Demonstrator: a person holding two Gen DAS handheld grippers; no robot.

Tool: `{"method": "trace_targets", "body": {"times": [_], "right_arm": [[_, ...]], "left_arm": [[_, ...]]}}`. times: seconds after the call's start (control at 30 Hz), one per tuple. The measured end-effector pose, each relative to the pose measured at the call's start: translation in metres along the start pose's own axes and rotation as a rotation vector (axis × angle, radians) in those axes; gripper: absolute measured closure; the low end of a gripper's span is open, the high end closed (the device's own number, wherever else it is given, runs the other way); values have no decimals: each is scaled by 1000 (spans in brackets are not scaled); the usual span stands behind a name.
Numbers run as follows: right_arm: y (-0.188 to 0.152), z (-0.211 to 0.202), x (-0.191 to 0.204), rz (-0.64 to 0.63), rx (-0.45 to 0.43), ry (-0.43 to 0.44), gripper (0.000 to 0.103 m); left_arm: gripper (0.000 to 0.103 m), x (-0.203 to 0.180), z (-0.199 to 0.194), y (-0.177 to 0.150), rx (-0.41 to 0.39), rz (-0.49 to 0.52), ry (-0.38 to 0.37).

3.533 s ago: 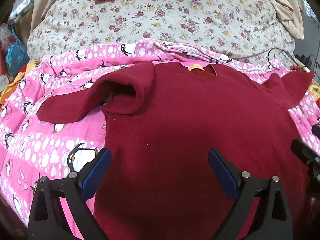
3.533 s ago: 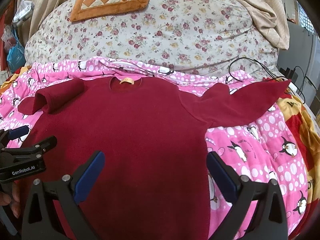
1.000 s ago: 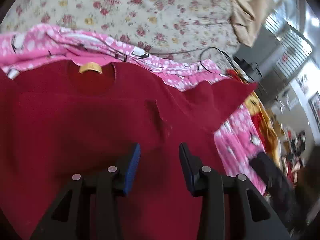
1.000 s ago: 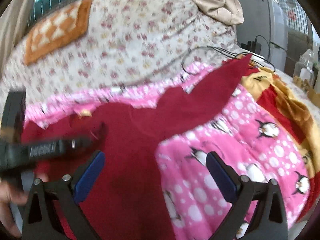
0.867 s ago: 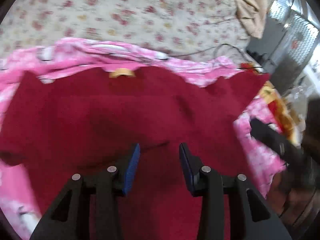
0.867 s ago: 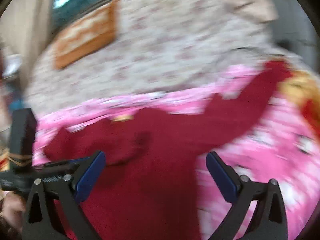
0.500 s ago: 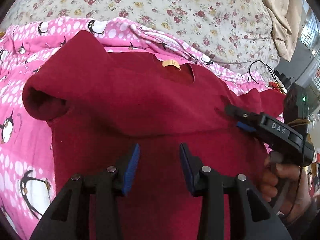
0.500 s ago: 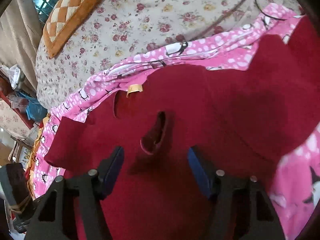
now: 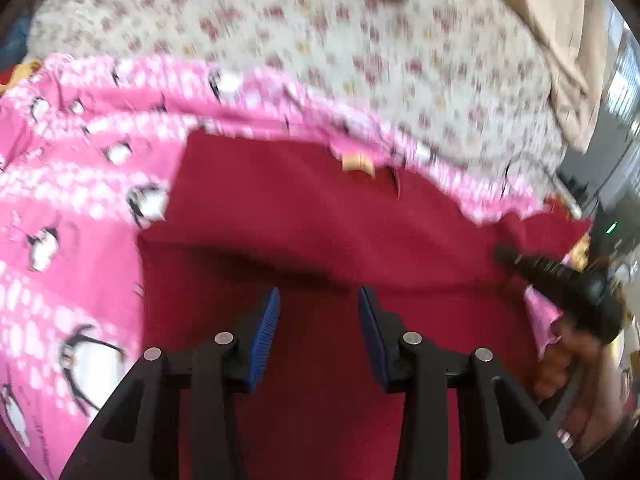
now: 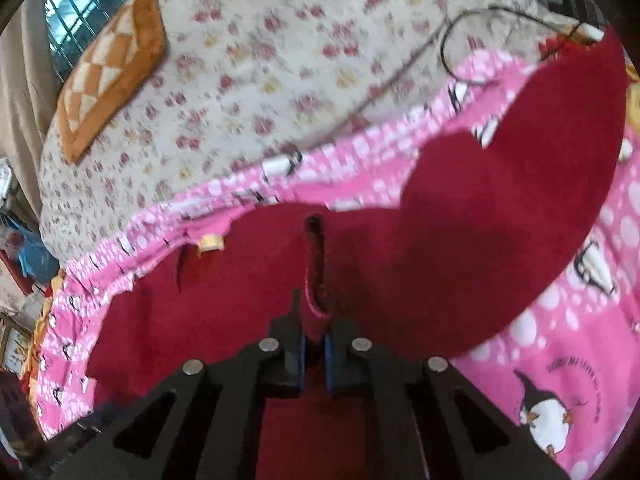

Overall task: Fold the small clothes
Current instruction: 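Grasp the other sleeve cuff with the right tool and lift it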

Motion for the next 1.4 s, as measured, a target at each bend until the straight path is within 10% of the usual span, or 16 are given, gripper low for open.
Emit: {"method": "trace_targets", "body": {"times": [0.17,0.47,0.63,0.73,0.9,1.07,1.13,1.23,1.4], "right_arm": [[-3,7,-5,10,34,-18,94],[13,-61,2,-98,-219,8,75],[7,-14,41,-260,-110,0,75],[0,37,24,-198,106,-108,78],[6,8,42,-257,-25,-123,78],[-17,17,74,-392,25,-97,26],[-27,45,61,-371,171,-157,25],[4,-1,52,-259,-1,-107,51],[86,-111,-32,-17,-366,-119,39]], "left_arm": [[87,17,-23,41,-158,-18,59],[101,62,80,43,161,-44,137],[101,58,79,41,158,-16,167],[101,59,78,43,151,-38,163],[100,56,53,54,38,-69,167],[96,60,80,45,158,-74,143],[93,53,84,44,145,-15,171],[76,44,86,44,149,18,158],[70,44,84,44,142,-11,128]]}}
Point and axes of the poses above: each gripper's, at about its wrist camera, not at the fingertips, and z roughly the way its jaws point, x to its left, y to its top, the point moved 2 cm from there along z, roughly the way its jaws point, and after that the axes turned 10 degrees about z, right-handed, at the moved point
